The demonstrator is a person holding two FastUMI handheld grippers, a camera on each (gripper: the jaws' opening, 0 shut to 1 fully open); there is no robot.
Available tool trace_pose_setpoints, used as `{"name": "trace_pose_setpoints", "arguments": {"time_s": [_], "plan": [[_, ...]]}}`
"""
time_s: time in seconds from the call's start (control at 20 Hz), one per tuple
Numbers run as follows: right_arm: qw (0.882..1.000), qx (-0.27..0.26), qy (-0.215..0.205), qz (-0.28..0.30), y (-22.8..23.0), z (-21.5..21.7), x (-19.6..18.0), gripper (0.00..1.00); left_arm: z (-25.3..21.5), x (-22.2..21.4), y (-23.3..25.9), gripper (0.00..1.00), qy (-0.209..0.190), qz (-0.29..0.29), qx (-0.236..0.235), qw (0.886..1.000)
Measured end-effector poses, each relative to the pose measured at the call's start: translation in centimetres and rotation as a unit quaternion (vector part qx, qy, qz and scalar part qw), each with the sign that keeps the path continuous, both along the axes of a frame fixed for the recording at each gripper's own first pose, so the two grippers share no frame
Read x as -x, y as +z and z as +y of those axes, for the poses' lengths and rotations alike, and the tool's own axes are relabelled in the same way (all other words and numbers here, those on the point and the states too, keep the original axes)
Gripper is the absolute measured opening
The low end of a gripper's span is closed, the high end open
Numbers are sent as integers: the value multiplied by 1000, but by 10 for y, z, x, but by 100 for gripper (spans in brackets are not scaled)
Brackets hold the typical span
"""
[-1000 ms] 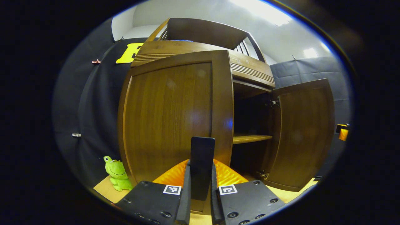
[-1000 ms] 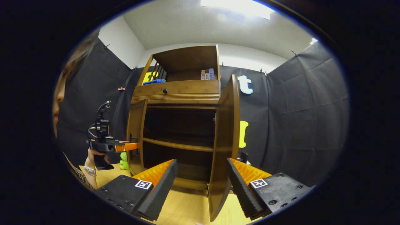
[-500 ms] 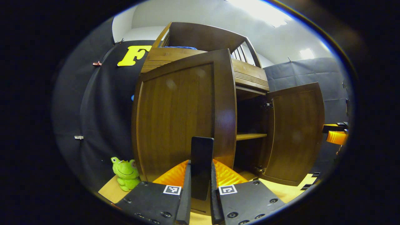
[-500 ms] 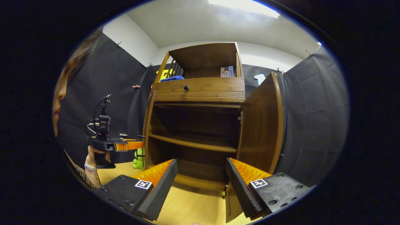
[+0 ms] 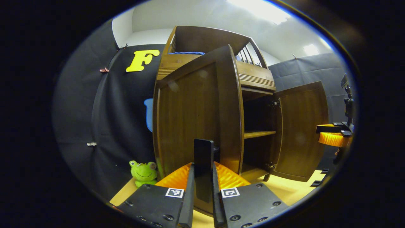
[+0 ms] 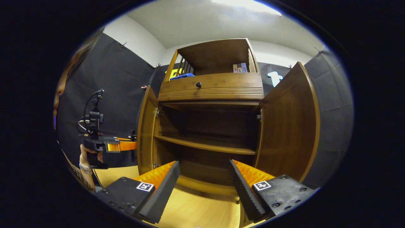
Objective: Open the right door of the double-door shoe cabinet with the right hand, and open the left door with the left hand.
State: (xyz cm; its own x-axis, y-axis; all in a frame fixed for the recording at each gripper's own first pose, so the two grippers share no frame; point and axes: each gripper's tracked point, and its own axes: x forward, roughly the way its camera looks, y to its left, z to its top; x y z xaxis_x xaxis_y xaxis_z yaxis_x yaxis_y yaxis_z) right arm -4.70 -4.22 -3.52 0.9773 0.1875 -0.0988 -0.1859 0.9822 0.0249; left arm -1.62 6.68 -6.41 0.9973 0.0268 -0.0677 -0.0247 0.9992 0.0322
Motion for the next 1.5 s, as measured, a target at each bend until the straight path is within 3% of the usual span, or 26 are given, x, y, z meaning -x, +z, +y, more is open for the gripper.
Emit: {"name": "trace_pose_setpoints", "arguments": {"time_s": [0.75,0.9,0.95,1.0,1.1,1.2,1.25,1.3,1.5], "plan": [[999,-23,40,7,-15,38,-18,98,61,44,14,22,87,-1,-15,996],[999,-28,47,4,-13,46,-19,96,83,59,18,21,131,-4,-38,991],[998,-28,49,4,-13,49,-18,96,91,68,20,12,147,-4,-47,988],[998,-28,51,4,-13,52,-18,96,97,68,19,10,160,-4,-51,986],[998,-25,55,5,-13,57,-18,98,106,79,19,16,178,-2,-50,983],[998,-20,59,5,-14,61,-19,100,100,89,17,16,169,5,-33,985],[998,-18,59,5,-15,63,-21,98,95,93,18,12,164,7,-23,986],[998,-16,57,6,-9,66,-20,100,92,97,21,17,160,3,-17,987],[999,-4,32,9,-21,57,-30,96,84,104,37,16,177,-23,-36,983]]}}
